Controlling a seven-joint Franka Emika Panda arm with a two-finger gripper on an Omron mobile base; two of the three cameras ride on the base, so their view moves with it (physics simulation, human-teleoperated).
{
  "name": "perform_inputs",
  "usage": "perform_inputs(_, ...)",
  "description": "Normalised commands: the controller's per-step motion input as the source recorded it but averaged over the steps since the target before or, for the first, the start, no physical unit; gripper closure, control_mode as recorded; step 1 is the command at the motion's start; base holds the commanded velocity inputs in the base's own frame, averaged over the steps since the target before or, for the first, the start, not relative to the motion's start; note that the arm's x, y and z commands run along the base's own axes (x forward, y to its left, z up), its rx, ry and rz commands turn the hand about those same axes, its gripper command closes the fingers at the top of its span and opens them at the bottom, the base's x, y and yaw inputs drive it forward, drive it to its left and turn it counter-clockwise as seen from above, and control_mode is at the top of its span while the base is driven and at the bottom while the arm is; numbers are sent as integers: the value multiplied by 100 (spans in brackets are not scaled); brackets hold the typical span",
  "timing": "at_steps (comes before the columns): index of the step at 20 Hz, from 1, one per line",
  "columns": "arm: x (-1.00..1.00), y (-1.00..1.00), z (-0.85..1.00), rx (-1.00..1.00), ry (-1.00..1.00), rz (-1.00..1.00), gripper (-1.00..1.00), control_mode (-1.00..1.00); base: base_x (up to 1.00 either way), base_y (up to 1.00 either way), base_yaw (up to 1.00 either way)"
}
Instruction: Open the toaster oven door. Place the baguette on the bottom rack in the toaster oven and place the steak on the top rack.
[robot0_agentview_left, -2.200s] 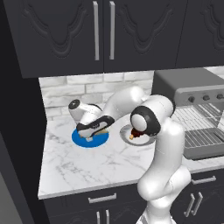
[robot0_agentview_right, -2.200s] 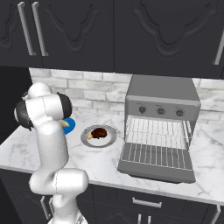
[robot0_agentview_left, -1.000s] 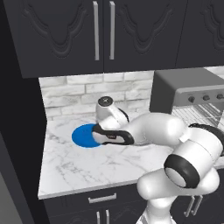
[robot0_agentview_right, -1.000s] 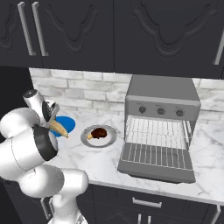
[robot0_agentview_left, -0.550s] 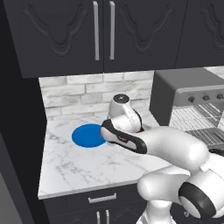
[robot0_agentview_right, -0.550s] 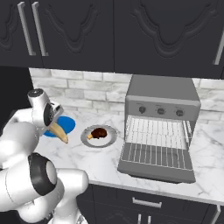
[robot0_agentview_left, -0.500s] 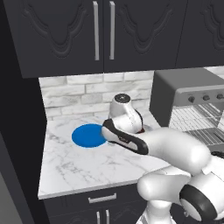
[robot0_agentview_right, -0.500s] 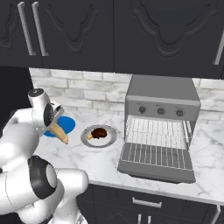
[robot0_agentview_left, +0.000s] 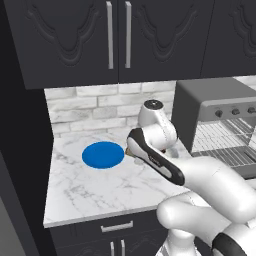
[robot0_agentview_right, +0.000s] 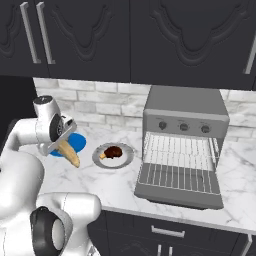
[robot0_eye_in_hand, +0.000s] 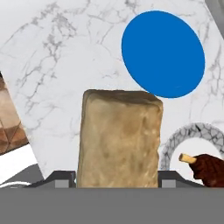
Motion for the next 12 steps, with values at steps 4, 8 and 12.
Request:
perform_inputs(4, -41, -39, 28, 0, 0, -1, 100, -100, 0, 0, 0)
perform_inputs(8, -39, -42, 17, 0, -2, 5, 100, -100, 0, 0, 0)
perform_inputs(12, -30, -49, 8, -3, -10, 14, 100, -100, 0, 0, 0)
